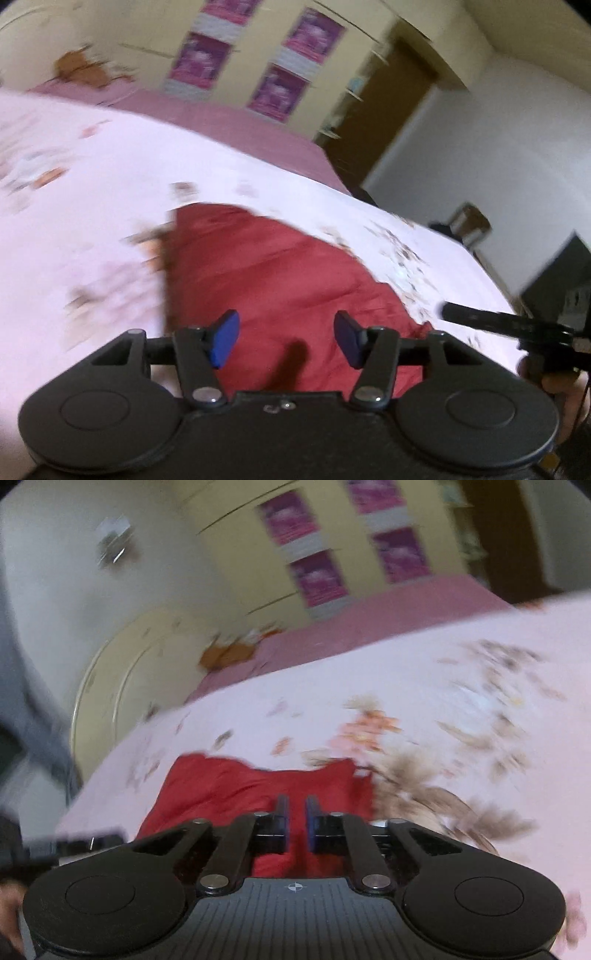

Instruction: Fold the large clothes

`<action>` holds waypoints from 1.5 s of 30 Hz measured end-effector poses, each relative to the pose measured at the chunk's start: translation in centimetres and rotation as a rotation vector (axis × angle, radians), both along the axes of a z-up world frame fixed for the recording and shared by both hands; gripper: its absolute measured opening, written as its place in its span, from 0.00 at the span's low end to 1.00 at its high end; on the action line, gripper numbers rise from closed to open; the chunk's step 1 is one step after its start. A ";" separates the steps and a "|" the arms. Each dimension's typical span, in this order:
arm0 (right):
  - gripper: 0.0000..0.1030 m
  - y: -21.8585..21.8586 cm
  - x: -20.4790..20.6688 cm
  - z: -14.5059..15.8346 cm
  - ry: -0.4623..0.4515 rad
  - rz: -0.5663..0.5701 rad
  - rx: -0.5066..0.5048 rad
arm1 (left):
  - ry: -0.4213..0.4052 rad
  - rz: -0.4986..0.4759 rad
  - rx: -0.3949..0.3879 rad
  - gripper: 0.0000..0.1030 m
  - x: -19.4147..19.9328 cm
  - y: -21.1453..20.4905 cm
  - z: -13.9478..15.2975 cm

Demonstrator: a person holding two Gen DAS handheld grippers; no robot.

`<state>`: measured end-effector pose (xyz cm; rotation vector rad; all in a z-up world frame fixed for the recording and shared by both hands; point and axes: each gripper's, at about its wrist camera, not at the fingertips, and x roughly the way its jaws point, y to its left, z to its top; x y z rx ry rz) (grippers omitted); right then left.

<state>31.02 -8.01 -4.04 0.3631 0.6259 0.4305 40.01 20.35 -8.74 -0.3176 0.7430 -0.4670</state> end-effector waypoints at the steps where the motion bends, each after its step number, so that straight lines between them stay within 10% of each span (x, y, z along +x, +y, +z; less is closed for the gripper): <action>1: 0.09 1.2 0.4 0.0 -0.006 0.027 -0.022 | -0.012 -0.017 0.034 0.52 0.5 -1.3 0.0; 14: 0.09 1.4 3.9 -7.0 0.143 -0.066 -0.068 | 0.034 -0.028 0.075 0.45 4.1 -3.9 -2.8; 22: 0.09 0.2 -0.9 -2.2 0.038 0.004 -0.038 | -0.046 -0.116 0.164 0.45 -2.8 -4.6 -0.1; 30: 0.09 2.1 -0.7 -6.1 0.125 0.031 -0.164 | -0.058 -0.067 0.243 0.47 -4.1 -5.9 -2.0; 45: 0.09 2.5 -12.8 -0.8 -0.063 0.189 -0.149 | -0.090 -0.053 0.234 0.45 -15.2 -5.8 0.5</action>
